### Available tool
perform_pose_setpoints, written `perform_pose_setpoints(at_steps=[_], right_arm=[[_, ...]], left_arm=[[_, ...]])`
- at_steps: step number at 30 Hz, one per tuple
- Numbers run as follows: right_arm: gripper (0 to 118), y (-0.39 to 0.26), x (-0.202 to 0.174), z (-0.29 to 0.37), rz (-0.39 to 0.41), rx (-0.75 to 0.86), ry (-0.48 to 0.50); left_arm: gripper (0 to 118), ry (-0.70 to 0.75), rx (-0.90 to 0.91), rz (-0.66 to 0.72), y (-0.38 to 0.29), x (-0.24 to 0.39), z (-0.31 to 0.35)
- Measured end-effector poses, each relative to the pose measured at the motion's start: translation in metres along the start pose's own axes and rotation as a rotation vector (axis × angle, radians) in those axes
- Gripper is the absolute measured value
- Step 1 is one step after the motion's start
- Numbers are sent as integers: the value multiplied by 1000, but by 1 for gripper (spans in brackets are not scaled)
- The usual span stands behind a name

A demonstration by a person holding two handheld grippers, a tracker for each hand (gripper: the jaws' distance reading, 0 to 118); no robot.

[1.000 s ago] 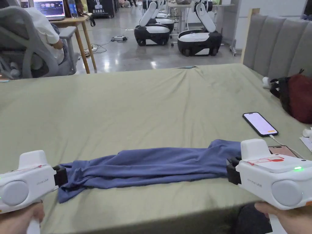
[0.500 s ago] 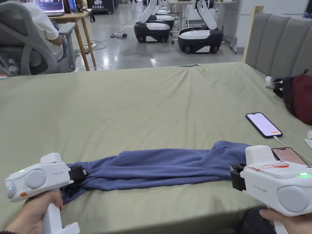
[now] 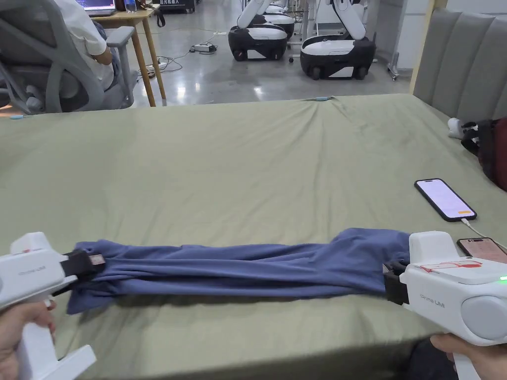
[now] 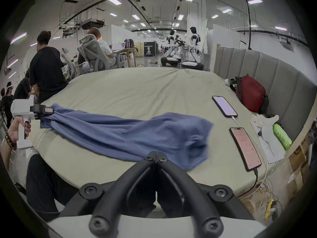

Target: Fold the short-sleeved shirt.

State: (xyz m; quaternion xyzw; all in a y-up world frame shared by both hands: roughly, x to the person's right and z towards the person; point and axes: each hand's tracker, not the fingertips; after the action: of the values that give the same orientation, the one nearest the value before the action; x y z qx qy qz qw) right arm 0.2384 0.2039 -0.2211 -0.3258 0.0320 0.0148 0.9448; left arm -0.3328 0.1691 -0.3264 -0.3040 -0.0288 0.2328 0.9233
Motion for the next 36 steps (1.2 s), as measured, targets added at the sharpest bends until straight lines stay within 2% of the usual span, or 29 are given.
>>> perform_pose_setpoints(at_steps=[2, 4, 9, 11, 15, 17, 21, 24, 25, 26, 28, 30, 31, 33, 34, 35, 36], right_arm=[[0, 1, -1, 0, 1, 4, -2], [0, 1, -3, -1, 1, 3, -1], [0, 2, -7, -7, -12, 1, 16], [0, 3, -9, -9, -9, 3, 15], [0, 6, -10, -13, -9, 10, 24], [0, 7, -11, -15, -12, 12, 20], [0, 5, -8, -15, -11, 16, 8], [0, 2, -5, -16, -17, 10, -22], [0, 1, -5, -16, -13, 6, -22], [0, 1, -4, -16, -9, 4, -18], [0, 2, -5, -17, -6, 4, -7], [0, 2, -7, -16, -7, 9, 2], [0, 2, -8, -16, -6, 11, 6], [0, 1, -10, -18, -10, 11, 16], [0, 0, -11, -18, -15, 9, 22], [0, -1, -12, -19, -18, 6, 27], [0, -2, -13, -20, -18, 3, 30]], left_arm=[[8, 106, 16, 10, 14, -21, 9], [8, 103, -5, 42, 22, -37, 15], [9, -67, 22, 57, 22, -9, 30], [9, -245, -12, 61, 17, 23, 28], [9, -356, -85, -9, -9, 90, 1], [9, -326, -166, -54, -29, 111, -31], [9, -171, -297, -81, -69, 111, -83], [13, -204, -234, -48, -62, 112, -71], [27, -209, -218, -46, -55, 114, -64], [53, -238, -188, -75, -47, 115, -57], [118, -297, -112, -161, -26, 123, -27], [111, -348, 45, -202, -12, 126, 4], [117, -355, 78, -208, -5, 123, 11], [118, -286, 76, -203, 3, 115, 16], [102, -215, 45, -212, 0, 110, 19], [75, -190, 20, -231, -1, 103, 15], [30, -157, 13, -246, -4, 98, 12]])
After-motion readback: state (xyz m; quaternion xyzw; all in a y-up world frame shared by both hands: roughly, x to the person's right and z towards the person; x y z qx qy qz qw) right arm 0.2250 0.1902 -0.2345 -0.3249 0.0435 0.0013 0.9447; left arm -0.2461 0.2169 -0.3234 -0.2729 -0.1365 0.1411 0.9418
